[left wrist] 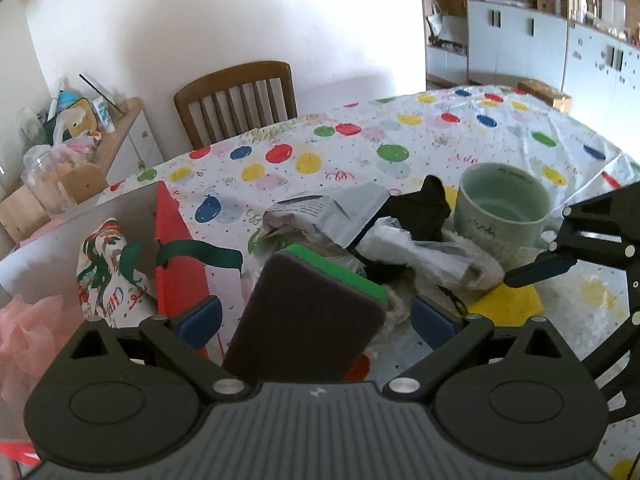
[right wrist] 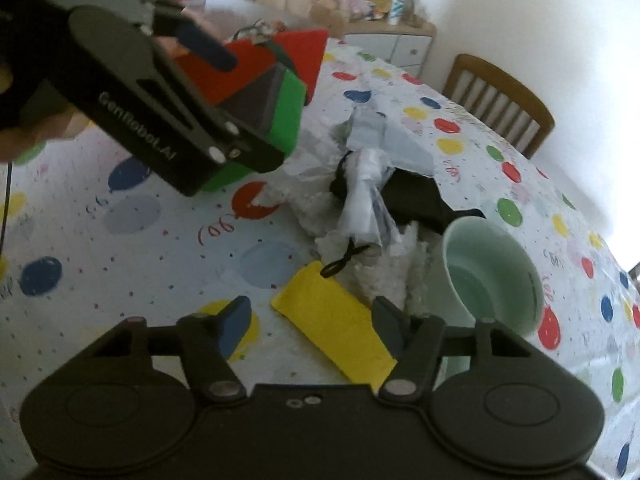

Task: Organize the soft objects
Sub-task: 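Grasp the dark green-edged sponge with the left gripper while the right gripper grasps the yellow cloth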

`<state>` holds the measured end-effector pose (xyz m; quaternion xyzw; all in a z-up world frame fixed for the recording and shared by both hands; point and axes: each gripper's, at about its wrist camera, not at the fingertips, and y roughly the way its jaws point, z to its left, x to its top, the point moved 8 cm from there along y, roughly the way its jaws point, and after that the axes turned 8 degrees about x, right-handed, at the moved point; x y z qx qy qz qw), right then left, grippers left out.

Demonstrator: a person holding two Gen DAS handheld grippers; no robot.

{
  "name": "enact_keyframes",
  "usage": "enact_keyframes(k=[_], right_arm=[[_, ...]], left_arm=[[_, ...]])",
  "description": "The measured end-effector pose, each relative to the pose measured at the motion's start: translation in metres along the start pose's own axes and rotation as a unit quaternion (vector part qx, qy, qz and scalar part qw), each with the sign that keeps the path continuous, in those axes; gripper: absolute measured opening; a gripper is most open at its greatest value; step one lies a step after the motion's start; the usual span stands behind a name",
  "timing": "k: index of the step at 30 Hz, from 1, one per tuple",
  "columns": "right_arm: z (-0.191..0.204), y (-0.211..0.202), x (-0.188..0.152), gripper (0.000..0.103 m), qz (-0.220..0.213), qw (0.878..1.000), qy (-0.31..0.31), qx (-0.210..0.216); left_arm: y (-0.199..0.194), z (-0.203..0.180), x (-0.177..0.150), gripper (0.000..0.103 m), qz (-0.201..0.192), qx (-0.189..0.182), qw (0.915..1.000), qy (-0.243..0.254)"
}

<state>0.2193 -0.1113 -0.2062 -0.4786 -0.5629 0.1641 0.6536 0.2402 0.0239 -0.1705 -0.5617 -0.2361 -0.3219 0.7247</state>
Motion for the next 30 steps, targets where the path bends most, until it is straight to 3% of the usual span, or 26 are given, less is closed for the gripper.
enact_keyframes(k=[10, 13, 16, 22, 25, 27, 30], right_arm=[[-0.009, 0.021, -0.002, 0.060, 0.033, 0.999, -0.030, 0.000], [-0.011, 0.022, -0.003, 0.056, 0.036, 0.999, -0.029, -0.001], [-0.009, 0.020, -0.005, 0.052, 0.037, 0.999, -0.038, -0.001], [-0.003, 0.016, -0.008, 0.048, 0.033, 0.999, -0.042, 0.005], [-0.001, 0.009, -0.006, 0.029, 0.022, 0.999, -0.031, 0.006], [0.003, 0.004, -0.005, 0.005, 0.021, 0.999, -0.023, 0.017], [0.010, 0.004, -0.006, 0.004, 0.024, 0.999, -0.042, 0.012]], left_arm=[[0.021, 0.006, 0.000, 0.100, 0.034, -0.009, 0.9992, -0.018], [0.022, 0.003, -0.001, 0.100, 0.036, -0.011, 0.9992, -0.012], [0.023, 0.002, -0.002, 0.090, 0.036, -0.016, 0.9991, -0.014], [0.021, 0.005, -0.001, 0.085, 0.033, -0.007, 0.9992, -0.020], [0.019, 0.007, -0.002, 0.084, 0.032, -0.003, 0.9992, -0.025], [0.017, 0.008, -0.003, 0.084, 0.031, -0.003, 0.9991, -0.030], [0.012, 0.008, -0.006, 0.084, 0.030, -0.005, 0.9990, -0.033]])
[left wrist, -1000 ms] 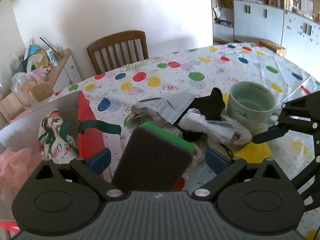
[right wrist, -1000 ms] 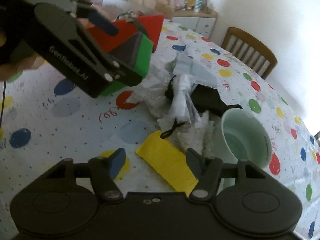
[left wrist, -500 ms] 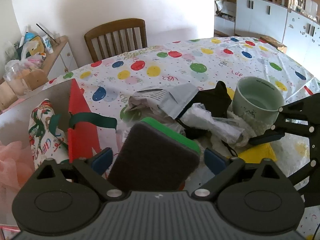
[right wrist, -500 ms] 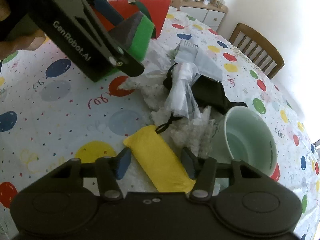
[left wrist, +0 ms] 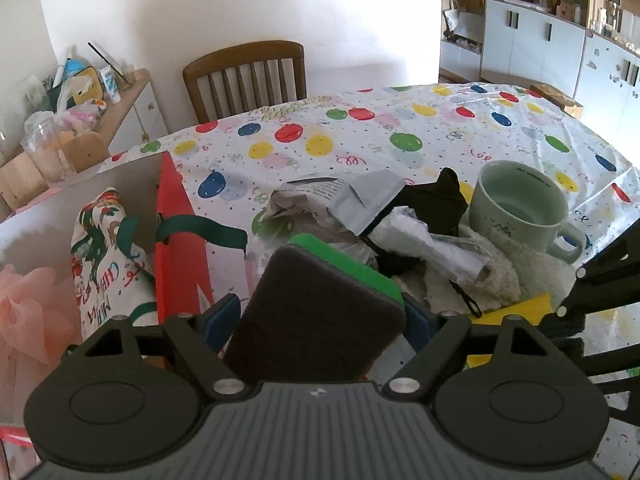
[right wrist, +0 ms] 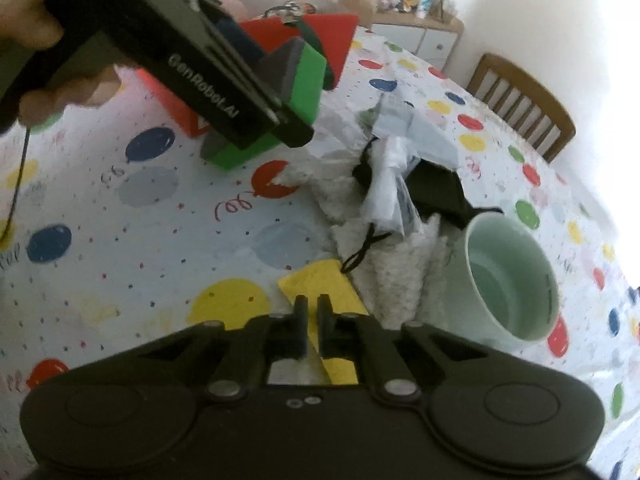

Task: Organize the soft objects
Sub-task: 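Grasp the dark green-edged sponge with the left gripper while the right gripper grasps the yellow cloth, then carry the sponge and yellow cloth with both grippers over the red box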

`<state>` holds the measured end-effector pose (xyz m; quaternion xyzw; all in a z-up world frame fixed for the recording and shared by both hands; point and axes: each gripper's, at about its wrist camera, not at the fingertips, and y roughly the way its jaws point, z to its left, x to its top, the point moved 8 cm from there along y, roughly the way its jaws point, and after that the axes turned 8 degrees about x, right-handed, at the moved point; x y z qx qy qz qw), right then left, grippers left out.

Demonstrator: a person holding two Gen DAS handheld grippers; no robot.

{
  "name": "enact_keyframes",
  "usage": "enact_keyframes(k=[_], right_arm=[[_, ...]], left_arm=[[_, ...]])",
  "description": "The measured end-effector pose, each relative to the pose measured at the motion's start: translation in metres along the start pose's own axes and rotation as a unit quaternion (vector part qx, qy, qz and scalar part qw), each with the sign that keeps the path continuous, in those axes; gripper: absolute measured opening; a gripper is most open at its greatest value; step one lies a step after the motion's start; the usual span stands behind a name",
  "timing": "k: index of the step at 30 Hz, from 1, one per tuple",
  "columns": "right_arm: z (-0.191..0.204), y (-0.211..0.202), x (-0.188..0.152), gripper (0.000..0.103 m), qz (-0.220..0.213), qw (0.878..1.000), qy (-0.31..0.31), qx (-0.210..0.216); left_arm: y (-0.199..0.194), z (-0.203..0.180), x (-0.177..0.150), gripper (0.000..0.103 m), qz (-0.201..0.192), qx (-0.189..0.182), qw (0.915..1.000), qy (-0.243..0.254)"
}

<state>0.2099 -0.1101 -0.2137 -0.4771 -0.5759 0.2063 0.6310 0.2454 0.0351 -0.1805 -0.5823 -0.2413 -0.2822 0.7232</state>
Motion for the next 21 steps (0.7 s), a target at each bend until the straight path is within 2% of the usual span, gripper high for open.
enact_keyframes(k=[4, 6, 9, 12, 16, 21], right_arm=[[-0.004, 0.001, 0.000, 0.015, 0.004, 1.000, -0.006, -0.006], [-0.009, 0.002, -0.001, 0.028, 0.006, 1.000, -0.002, -0.004], [-0.014, 0.005, -0.004, 0.041, 0.012, 1.000, -0.002, -0.005], [-0.019, 0.011, -0.008, 0.049, 0.025, 1.000, 0.004, -0.003], [-0.027, 0.013, -0.012, 0.049, 0.019, 0.999, 0.039, 0.019], [-0.025, 0.009, -0.015, 0.046, 0.012, 0.998, 0.055, 0.030]], left_arm=[[-0.007, 0.001, -0.001, 0.084, -0.002, -0.004, 1.0000, -0.006], [-0.011, 0.002, -0.001, 0.084, -0.004, -0.006, 0.9999, -0.010], [-0.018, 0.003, -0.001, 0.084, -0.007, -0.010, 0.9998, -0.016], [-0.025, 0.004, -0.002, 0.084, -0.008, -0.015, 0.9996, -0.023], [-0.032, 0.006, -0.005, 0.084, -0.008, -0.022, 0.9990, -0.038], [-0.038, 0.008, -0.006, 0.084, -0.004, -0.030, 0.9982, -0.052]])
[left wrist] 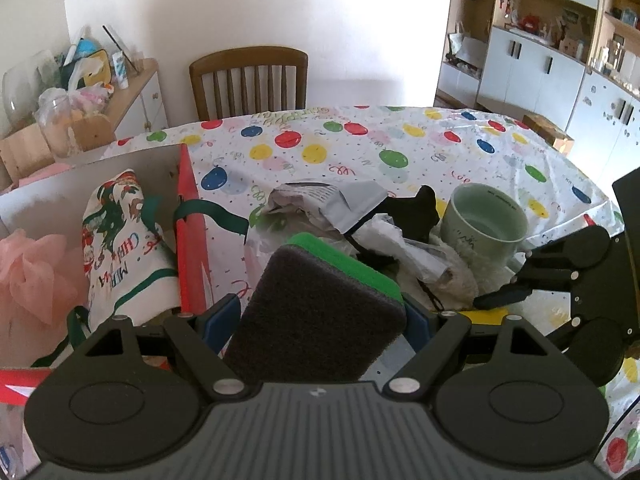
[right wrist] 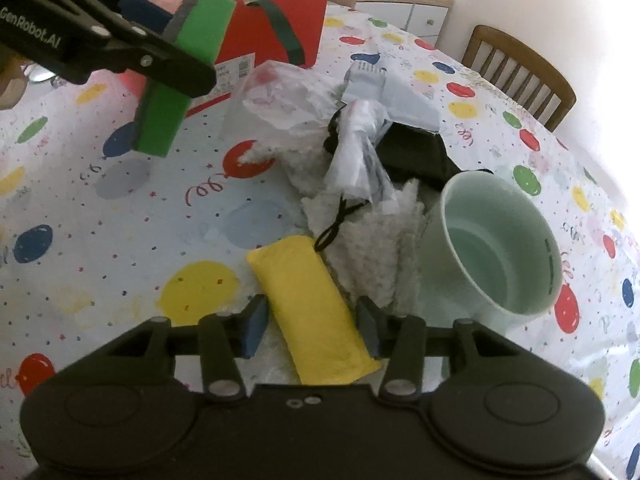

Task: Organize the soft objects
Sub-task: 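Carry the sponge and yellow cloth with both grippers over the red box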

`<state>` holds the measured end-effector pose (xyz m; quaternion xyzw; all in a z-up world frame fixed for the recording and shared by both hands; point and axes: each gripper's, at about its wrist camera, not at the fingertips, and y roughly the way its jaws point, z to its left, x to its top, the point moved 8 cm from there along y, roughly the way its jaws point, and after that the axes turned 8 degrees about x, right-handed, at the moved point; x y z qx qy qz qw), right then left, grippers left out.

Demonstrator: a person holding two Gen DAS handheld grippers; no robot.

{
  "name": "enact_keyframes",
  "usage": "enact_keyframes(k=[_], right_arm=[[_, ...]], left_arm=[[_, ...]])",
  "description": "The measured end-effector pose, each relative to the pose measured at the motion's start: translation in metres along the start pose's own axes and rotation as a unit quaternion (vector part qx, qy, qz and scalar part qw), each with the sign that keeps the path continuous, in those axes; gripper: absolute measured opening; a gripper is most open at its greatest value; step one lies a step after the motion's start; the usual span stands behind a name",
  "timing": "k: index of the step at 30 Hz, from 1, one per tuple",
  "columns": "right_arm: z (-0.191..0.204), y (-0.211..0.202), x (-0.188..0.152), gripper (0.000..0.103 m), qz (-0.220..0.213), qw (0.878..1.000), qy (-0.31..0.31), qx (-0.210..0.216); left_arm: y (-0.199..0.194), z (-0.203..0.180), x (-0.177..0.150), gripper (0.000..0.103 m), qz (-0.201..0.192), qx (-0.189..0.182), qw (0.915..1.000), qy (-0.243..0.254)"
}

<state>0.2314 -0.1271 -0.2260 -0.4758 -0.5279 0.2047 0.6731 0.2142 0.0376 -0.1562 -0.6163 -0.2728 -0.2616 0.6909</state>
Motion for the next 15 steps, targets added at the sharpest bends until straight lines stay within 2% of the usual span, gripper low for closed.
enact_keyframes(k=[8, 15], right_arm=[[0.016, -0.016, -0.006, 0.044, -0.019, 0.999, 0.044, 0.002], [0.025, -0.040, -0.003, 0.044, -0.037, 0.994, 0.099, -0.001]], left_arm=[[-0.007, 0.011, -0.004, 0.083, 0.008, -0.003, 0.9994, -0.032], [-0.015, 0.023, -0.006, 0.083, 0.024, -0.019, 0.9960, -0.084]])
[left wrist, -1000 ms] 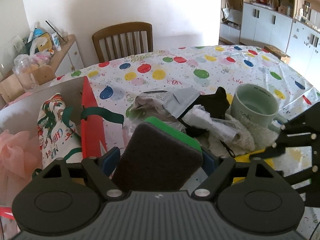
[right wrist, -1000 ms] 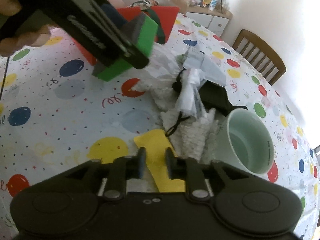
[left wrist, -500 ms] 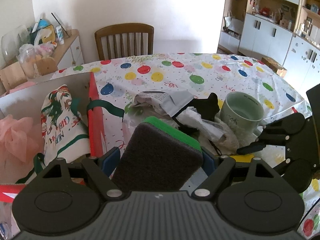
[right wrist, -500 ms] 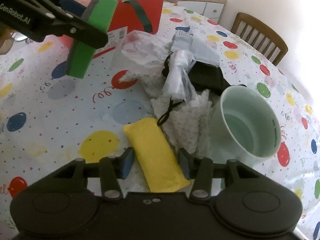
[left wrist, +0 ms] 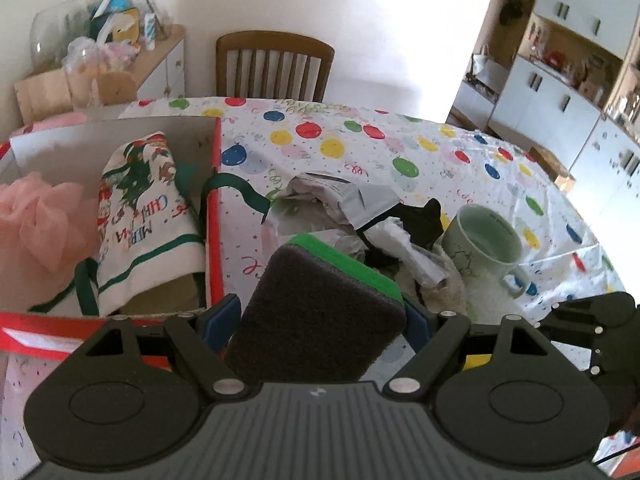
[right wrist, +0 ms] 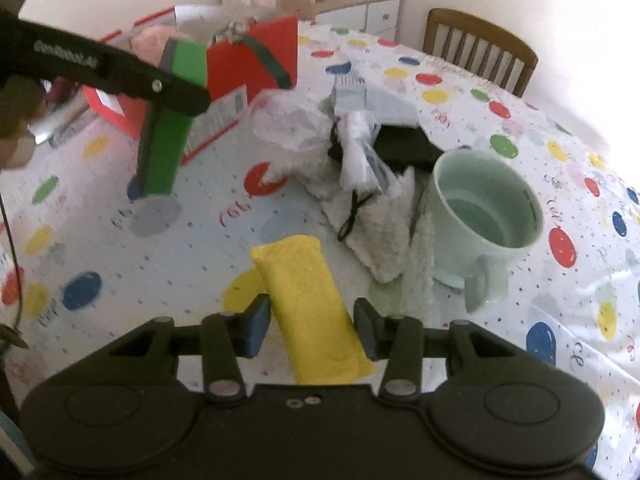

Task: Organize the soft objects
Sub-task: 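Carry the sponge and yellow cloth with both grippers over the red box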

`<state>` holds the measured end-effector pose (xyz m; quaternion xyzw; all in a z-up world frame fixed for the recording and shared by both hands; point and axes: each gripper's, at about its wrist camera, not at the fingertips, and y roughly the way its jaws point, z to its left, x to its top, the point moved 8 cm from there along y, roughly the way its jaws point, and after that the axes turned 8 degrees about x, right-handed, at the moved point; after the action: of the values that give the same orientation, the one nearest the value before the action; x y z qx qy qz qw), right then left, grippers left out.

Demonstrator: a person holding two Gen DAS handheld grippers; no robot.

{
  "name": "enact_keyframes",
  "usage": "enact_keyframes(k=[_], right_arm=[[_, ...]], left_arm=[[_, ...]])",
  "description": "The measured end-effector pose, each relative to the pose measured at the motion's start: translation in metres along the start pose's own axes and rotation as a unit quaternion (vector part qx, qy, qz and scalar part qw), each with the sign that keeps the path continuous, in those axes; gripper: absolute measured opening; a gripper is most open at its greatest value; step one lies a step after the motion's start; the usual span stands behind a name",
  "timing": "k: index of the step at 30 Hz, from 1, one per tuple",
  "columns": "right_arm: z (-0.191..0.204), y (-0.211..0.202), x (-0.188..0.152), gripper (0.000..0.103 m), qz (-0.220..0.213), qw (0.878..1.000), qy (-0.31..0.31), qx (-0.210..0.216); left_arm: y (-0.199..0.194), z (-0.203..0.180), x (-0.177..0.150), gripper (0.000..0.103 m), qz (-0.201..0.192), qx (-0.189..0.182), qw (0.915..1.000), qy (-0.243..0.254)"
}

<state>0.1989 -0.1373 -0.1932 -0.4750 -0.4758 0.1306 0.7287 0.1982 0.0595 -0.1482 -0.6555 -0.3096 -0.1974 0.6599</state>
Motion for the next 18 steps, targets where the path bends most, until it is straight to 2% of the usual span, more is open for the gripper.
enact_keyframes(k=[5, 14, 18], right_arm=[[0.008, -0.021, 0.016, 0.044, -0.031, 0.999, 0.015, -0.001], [0.003, -0.055, 0.062, 0.044, -0.086, 0.990, 0.105, 0.051], [0.009, -0.063, 0.088, 0.044, -0.105, 0.986, 0.115, 0.066]], left_arm=[[-0.017, 0.003, 0.003, 0.083, -0.002, -0.005, 0.9999, -0.013], [-0.046, 0.022, 0.020, 0.083, 0.003, -0.003, 0.9987, -0.052], [-0.055, 0.037, 0.034, 0.083, 0.002, -0.005, 0.9970, -0.077]])
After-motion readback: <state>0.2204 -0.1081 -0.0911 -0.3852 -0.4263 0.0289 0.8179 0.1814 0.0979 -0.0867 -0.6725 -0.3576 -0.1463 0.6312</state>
